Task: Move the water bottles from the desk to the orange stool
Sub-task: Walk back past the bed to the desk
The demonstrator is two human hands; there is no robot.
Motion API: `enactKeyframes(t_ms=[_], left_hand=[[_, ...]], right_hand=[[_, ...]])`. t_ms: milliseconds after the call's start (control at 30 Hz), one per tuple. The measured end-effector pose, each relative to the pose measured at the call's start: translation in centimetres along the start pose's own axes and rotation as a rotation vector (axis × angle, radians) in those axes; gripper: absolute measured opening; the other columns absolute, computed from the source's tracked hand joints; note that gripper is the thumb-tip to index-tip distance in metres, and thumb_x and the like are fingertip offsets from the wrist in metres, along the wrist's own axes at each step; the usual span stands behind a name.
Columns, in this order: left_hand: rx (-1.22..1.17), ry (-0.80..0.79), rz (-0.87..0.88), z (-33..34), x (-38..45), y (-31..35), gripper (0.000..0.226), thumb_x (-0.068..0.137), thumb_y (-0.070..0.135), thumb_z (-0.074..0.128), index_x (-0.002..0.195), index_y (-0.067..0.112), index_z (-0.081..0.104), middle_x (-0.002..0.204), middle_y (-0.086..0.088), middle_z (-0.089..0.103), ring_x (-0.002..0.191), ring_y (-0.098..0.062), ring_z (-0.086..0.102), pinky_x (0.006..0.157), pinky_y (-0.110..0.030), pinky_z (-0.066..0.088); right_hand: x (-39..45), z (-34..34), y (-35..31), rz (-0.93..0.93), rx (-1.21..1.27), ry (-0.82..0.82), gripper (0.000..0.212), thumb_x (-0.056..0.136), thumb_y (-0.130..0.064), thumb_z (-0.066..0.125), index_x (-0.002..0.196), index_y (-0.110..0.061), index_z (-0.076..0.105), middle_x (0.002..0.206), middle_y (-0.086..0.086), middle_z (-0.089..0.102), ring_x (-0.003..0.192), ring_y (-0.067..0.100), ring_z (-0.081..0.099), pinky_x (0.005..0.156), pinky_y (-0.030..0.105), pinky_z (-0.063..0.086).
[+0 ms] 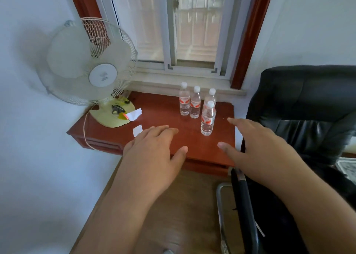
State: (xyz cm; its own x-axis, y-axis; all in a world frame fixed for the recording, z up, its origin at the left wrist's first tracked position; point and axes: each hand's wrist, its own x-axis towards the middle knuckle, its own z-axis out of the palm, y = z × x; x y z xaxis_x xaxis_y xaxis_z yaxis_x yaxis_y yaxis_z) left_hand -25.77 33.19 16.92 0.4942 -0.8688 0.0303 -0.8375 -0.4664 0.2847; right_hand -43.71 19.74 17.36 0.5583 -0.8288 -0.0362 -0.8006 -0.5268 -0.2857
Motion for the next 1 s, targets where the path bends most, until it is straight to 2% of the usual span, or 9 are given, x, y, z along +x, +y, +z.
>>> enactKeyframes(t_ms=[400,567,800,1000], left_hand=[[-0.010,-0.057,0.133,1.3,12.2,-4.0,0.055,0.095,0.063,0.046,0.146,0.043,0.042,0.155,0.020,0.038,0.146,-0.008,0.030,0.114,-0.043,0.035],[-0.005,-0.061,0.140,2.5,17.4,-4.2,0.056,0.096,0.061,0.047,0.148,0.040,0.041,0.154,0.018,0.041,0.145,-0.011,0.034,0.112,-0.045,0.039],[0.031,-0.081,0.099,5.0,25.0,-4.2,0.056,0.097,0.057,0.050,0.148,0.036,0.042,0.152,0.012,0.046,0.140,-0.013,0.041,0.111,-0.045,0.041],[0.001,-0.116,0.067,8.8,28.9,-4.0,0.057,0.097,0.054,0.052,0.149,0.034,0.042,0.150,0.010,0.048,0.138,-0.016,0.044,0.111,-0.046,0.041]], right_hand=[[8.9,3.2,-1.3,0.155,0.015,0.019,0.077,0.085,-0.076,0.050,0.151,-0.043,0.025,0.154,-0.015,0.040,0.138,0.017,0.043,0.107,0.045,0.042],[14.4,4.0,-0.6,0.157,0.060,-0.014,0.076,0.088,-0.071,0.052,0.151,-0.041,0.024,0.156,-0.012,0.038,0.138,0.019,0.043,0.108,0.047,0.042],[23.7,5.9,2.2,0.132,0.150,-0.056,0.068,0.090,-0.062,0.056,0.148,-0.035,0.034,0.147,-0.004,0.049,0.126,0.024,0.053,0.099,0.046,0.048],[29.0,8.0,4.4,0.095,0.175,-0.090,0.060,0.086,-0.056,0.059,0.140,-0.041,0.037,0.138,-0.004,0.056,0.117,0.023,0.058,0.094,0.048,0.051]])
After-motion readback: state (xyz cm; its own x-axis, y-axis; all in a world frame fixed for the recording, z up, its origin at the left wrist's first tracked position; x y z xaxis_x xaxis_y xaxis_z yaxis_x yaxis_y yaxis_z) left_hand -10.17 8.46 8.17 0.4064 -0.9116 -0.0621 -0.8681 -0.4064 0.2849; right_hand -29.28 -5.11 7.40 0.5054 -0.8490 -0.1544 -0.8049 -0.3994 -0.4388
